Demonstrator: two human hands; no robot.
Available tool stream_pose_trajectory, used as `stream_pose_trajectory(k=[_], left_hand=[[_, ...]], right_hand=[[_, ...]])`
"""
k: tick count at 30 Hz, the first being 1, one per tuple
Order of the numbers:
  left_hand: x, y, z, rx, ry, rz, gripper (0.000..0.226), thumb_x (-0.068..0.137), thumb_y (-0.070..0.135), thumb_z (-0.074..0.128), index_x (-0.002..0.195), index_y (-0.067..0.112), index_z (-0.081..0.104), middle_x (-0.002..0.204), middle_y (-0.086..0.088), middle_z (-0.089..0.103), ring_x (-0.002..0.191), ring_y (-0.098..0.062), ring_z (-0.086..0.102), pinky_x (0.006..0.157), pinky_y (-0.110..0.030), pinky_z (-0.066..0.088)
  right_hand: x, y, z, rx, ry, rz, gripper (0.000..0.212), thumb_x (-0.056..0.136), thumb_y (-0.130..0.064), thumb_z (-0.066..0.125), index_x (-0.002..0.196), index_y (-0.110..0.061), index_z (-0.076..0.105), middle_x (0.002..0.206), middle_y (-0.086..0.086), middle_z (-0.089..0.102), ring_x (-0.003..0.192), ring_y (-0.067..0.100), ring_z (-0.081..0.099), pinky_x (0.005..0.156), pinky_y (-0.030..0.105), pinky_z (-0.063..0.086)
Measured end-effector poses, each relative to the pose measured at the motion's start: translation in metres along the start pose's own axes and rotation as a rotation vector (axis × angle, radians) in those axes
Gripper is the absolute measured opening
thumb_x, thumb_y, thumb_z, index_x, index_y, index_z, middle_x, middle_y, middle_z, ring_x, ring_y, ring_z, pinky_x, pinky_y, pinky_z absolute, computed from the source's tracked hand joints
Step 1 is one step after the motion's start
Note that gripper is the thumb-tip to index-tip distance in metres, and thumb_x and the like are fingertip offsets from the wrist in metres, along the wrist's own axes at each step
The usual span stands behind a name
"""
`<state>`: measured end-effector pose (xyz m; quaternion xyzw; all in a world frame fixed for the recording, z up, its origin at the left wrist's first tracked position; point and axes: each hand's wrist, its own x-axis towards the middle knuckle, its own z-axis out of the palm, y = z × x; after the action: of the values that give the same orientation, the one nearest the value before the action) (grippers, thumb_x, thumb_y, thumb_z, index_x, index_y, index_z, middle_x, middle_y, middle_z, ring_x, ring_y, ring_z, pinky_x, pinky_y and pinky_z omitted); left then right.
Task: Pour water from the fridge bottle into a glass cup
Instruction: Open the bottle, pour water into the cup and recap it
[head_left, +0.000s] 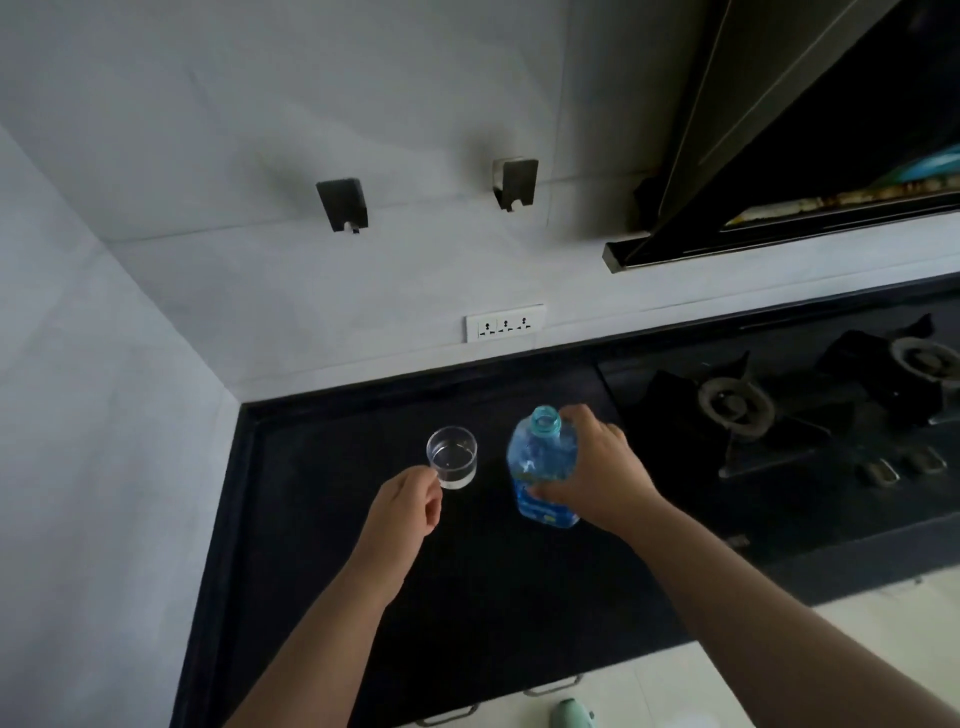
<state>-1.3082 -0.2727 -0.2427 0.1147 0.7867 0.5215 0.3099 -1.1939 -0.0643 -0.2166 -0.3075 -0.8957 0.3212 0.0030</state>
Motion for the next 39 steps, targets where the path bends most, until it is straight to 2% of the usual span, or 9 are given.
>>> stream_pose_trajectory(k=[2,5,8,10,12,15,19,27,39], left_hand=[[0.006,-0.02,0.004,0.01,0.006,-0.059,0.037,0.103,0.023,0.04,0.067,0.016,0.043,0.067,-0.005,0.05,0.062,-0.015,0.045,0.072,-0.031,0.045],[0.014,-0.05,0.008,0.038,0.003,-0.142,0.032,0.101,0.024,0.042,0.071,0.016,0.05,0.077,-0.006,0.058,0.074,-0.019,0.053,0.078,-0.038,0.049],[0.018,-0.075,0.014,0.064,-0.02,-0.218,0.036,0.104,0.03,0.042,0.084,0.007,0.062,0.085,-0.005,0.062,0.083,-0.019,0.058,0.086,-0.04,0.05],[0.024,-0.092,0.021,0.056,-0.022,-0.251,0.041,0.106,0.029,0.042,0.101,-0.003,0.066,0.085,-0.004,0.062,0.082,-0.018,0.058,0.083,-0.036,0.048],[0.028,-0.107,0.026,0.05,-0.026,-0.283,0.04,0.107,0.027,0.041,0.107,-0.003,0.067,0.087,-0.004,0.062,0.08,-0.016,0.056,0.08,-0.033,0.047],[0.036,-0.127,0.03,0.028,-0.05,-0.335,0.038,0.108,0.03,0.04,0.096,0.009,0.069,0.099,-0.008,0.069,0.085,-0.019,0.058,0.082,-0.035,0.048],[0.045,-0.149,0.032,0.067,-0.1,-0.371,0.037,0.109,0.036,0.038,0.087,0.024,0.066,0.117,-0.007,0.073,0.108,-0.031,0.065,0.091,-0.039,0.05],[0.065,-0.15,0.044,0.101,-0.147,-0.428,0.034,0.112,0.034,0.032,0.113,0.022,0.063,0.121,0.005,0.067,0.106,-0.017,0.064,0.089,-0.033,0.049],[0.08,-0.146,0.05,0.224,-0.098,-0.509,0.033,0.111,0.037,0.036,0.114,0.019,0.063,0.115,-0.004,0.067,0.099,-0.018,0.065,0.086,-0.033,0.054]], right_hand=[[0.004,0.016,0.025,0.007,-0.047,0.036,0.083,0.07,-0.038,0.09,0.136,-0.033,0.041,0.121,-0.01,0.052,0.126,0.018,0.049,0.1,0.037,0.049],[0.007,0.036,0.054,-0.024,-0.102,0.085,0.084,0.071,-0.034,0.089,0.138,-0.035,0.039,0.136,-0.009,0.052,0.124,0.017,0.053,0.093,0.038,0.054],[0.006,0.048,0.073,-0.031,-0.147,0.114,0.084,0.07,-0.031,0.089,0.136,-0.037,0.038,0.136,-0.009,0.051,0.112,0.017,0.061,0.085,0.041,0.061],[0.006,0.053,0.081,-0.033,-0.162,0.116,0.08,0.072,-0.027,0.088,0.134,-0.038,0.038,0.133,-0.009,0.051,0.105,0.015,0.063,0.08,0.04,0.063],[0.007,0.056,0.087,-0.034,-0.164,0.107,0.077,0.074,-0.024,0.087,0.134,-0.037,0.04,0.133,-0.01,0.051,0.102,0.014,0.063,0.078,0.037,0.062],[0.01,0.059,0.089,-0.045,-0.165,0.09,0.076,0.075,-0.025,0.086,0.136,-0.034,0.041,0.134,-0.009,0.051,0.102,0.015,0.063,0.077,0.034,0.06],[0.014,0.063,0.09,-0.059,-0.182,0.084,0.079,0.076,-0.022,0.086,0.139,-0.033,0.039,0.137,-0.007,0.051,0.107,0.016,0.063,0.08,0.035,0.06],[0.017,0.066,0.093,-0.058,-0.198,0.091,0.083,0.076,-0.016,0.086,0.14,-0.033,0.036,0.14,-0.005,0.048,0.097,0.013,0.06,0.075,0.034,0.063],[0.019,0.07,0.097,-0.05,-0.19,0.081,0.084,0.075,-0.017,0.087,0.139,-0.034,0.036,0.139,-0.006,0.047,0.105,0.017,0.063,0.076,0.037,0.064]])
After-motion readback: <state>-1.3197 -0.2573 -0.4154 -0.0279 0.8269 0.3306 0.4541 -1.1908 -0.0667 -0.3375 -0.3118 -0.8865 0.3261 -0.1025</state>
